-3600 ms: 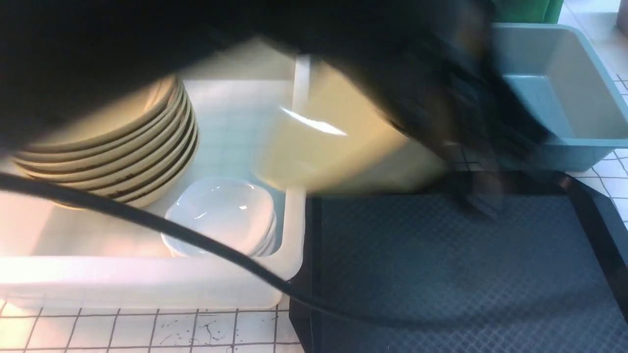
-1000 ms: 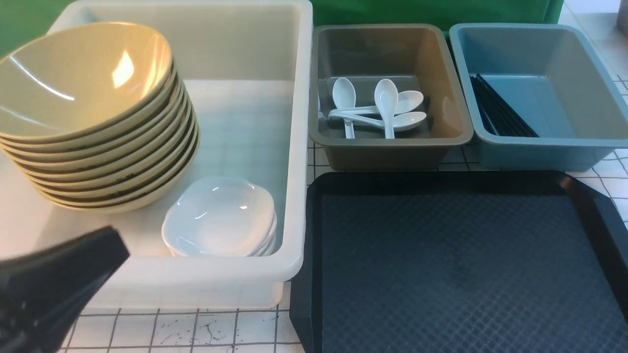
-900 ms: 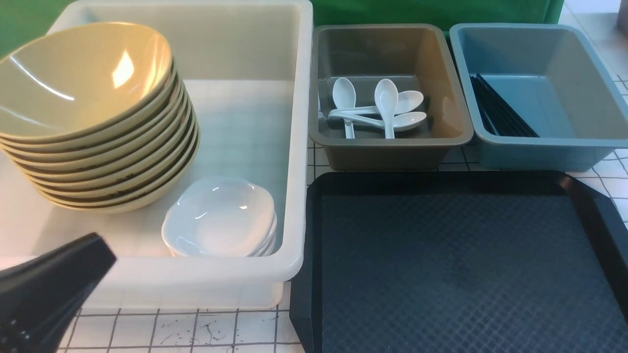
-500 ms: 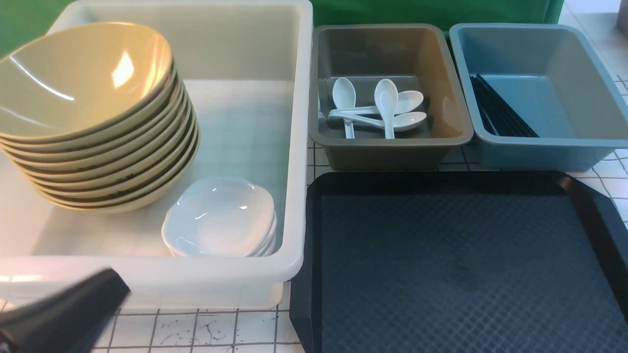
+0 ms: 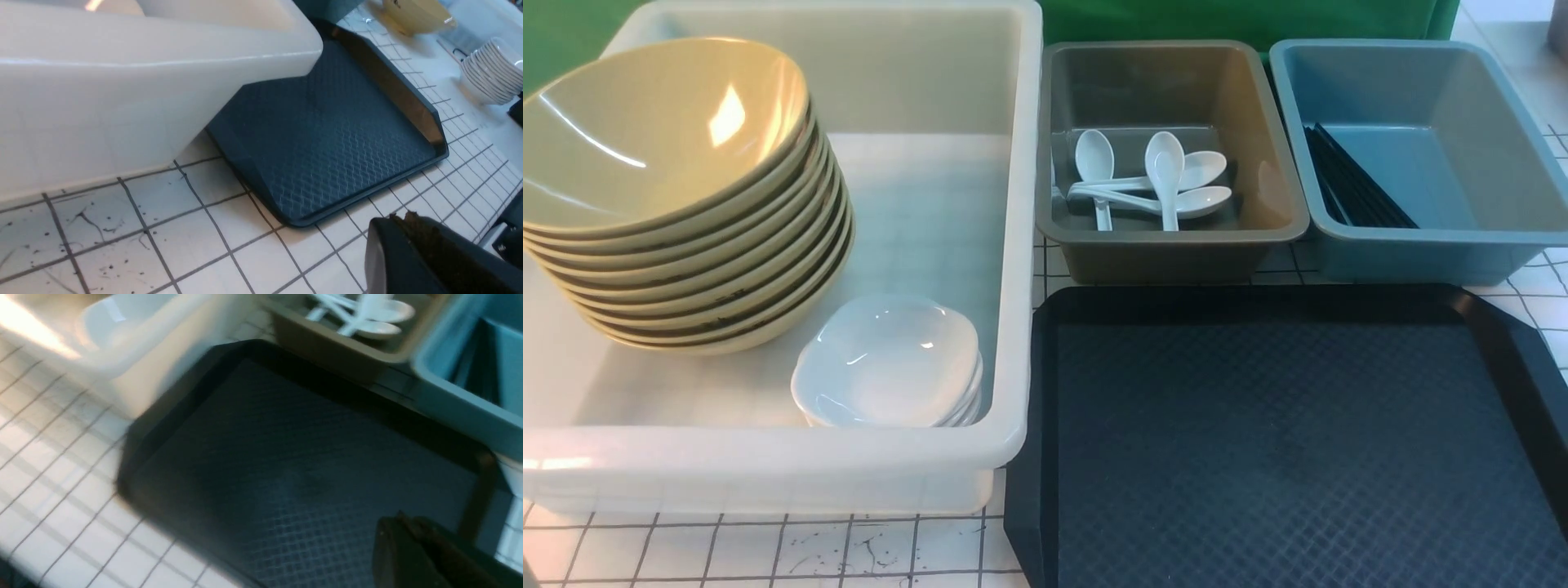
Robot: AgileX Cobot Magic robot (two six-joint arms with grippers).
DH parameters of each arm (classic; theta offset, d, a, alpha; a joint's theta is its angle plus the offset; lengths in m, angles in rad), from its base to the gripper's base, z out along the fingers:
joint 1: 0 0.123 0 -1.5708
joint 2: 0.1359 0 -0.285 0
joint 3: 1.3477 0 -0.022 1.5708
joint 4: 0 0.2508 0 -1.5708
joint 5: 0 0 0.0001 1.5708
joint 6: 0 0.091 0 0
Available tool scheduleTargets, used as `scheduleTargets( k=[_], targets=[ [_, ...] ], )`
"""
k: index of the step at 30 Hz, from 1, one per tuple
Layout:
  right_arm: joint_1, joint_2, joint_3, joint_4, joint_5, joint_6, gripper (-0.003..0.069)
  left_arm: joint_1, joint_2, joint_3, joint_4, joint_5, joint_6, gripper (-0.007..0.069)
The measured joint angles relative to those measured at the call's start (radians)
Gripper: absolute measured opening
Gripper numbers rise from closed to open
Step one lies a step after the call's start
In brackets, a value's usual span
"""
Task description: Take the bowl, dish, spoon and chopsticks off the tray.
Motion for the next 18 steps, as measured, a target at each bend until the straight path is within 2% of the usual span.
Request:
scheduleTargets(
  k=[3, 5, 6, 8, 13, 18],
  targets=[
    [-0.185, -0.033, 0.102, 0.097, -0.101, -0.163, 0.0036, 0.000, 0.000, 0.000, -0.001, 0.001, 0.003, -0.0001],
    [-0.265, -0.064, 0.187, 0.136, -0.171, -0.230, 0.0036, 0.000, 0.000, 0.000, -0.002, 0.002, 0.004, -0.0001],
    [-0.343, -0.112, 0.299, 0.171, -0.274, -0.303, 0.0037, 0.000, 0.000, 0.000, -0.003, 0.002, 0.004, -0.0001],
    [-0.415, -0.178, 0.445, 0.198, -0.387, -0.336, 0.0036, 0.000, 0.000, 0.000, -0.003, 0.002, 0.004, -0.0001],
    [-0.516, -0.366, 0.743, 0.216, -0.589, -0.339, 0.0036, 0.000, 0.000, 0.000, -0.003, 0.003, 0.005, -0.0001],
    [-0.533, -0.509, 0.962, 0.216, -0.695, -0.339, 0.0036, 0.000, -0.001, 0.000, -0.004, 0.003, 0.007, -0.0001]
  ],
)
